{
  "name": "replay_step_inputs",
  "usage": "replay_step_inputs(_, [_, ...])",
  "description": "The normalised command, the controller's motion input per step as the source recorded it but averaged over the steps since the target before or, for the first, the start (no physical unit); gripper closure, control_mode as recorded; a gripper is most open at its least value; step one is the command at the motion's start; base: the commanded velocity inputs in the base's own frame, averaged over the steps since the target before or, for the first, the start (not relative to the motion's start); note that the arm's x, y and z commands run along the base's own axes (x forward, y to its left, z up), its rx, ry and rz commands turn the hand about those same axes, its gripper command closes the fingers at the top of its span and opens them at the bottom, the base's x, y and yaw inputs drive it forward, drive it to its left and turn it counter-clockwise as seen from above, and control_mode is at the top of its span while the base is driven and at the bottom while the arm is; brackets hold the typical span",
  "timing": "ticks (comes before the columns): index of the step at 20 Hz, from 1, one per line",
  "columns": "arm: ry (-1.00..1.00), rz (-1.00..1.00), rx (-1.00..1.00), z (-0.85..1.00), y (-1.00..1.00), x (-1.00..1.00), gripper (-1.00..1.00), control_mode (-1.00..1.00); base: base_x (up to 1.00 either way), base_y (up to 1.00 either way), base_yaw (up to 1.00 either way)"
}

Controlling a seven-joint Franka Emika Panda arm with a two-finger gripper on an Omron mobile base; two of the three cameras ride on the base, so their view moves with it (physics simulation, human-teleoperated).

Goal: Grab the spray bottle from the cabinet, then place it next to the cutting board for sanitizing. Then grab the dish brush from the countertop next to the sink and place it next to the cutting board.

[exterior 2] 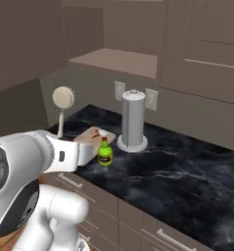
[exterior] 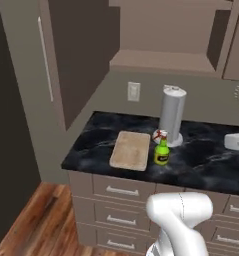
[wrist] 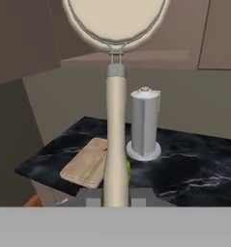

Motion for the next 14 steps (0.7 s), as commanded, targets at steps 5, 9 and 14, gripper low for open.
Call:
replay_step_inputs(5, [0.0,0.0,0.0,0.0,0.0,0.0,1.0,1.0,0.27,0.24,-0.33])
replay_step_inputs(9, [0.0,0.0,0.0,0.0,0.0,0.0,1.0,1.0,0.17,0.46,-0.42])
replay_step_inputs(14, [0.0,0.0,0.0,0.0,0.0,0.0,1.0,1.0,0.26,0.88,-0.14])
